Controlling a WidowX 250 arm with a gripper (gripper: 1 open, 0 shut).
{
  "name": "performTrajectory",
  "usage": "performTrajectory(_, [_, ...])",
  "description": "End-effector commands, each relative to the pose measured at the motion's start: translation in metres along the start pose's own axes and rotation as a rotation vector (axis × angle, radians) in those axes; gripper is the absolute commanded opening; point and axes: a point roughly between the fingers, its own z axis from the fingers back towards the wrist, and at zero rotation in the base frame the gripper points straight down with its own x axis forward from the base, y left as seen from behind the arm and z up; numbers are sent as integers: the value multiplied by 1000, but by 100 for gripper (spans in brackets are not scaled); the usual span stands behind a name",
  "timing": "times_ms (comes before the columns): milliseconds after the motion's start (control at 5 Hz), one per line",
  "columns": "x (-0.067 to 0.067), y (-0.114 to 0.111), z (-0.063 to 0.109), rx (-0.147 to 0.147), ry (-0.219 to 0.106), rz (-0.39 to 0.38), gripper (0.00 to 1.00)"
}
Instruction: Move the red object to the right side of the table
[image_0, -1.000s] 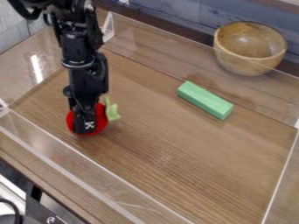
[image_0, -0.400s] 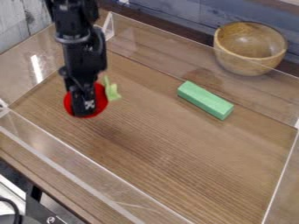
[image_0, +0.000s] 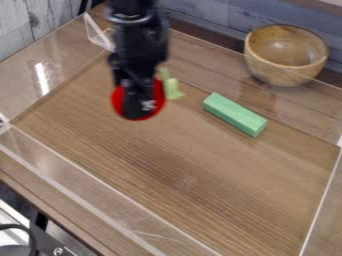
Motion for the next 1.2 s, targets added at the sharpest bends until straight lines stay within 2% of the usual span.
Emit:
performTrajectory(0, [17, -12, 6, 41, -38, -43, 0])
performTrajectory(200, [29, -28, -2, 43, -36, -86, 0])
performTrajectory(400, [49, -53, -10, 50, -36, -177, 0])
performTrajectory(600, [75, -92, -20, 52, -43, -274, 0])
performTrajectory(800, [83, -101, -25, 70, -51, -302, 0])
performTrajectory(1000, [88, -104, -33, 72, -57, -317, 0])
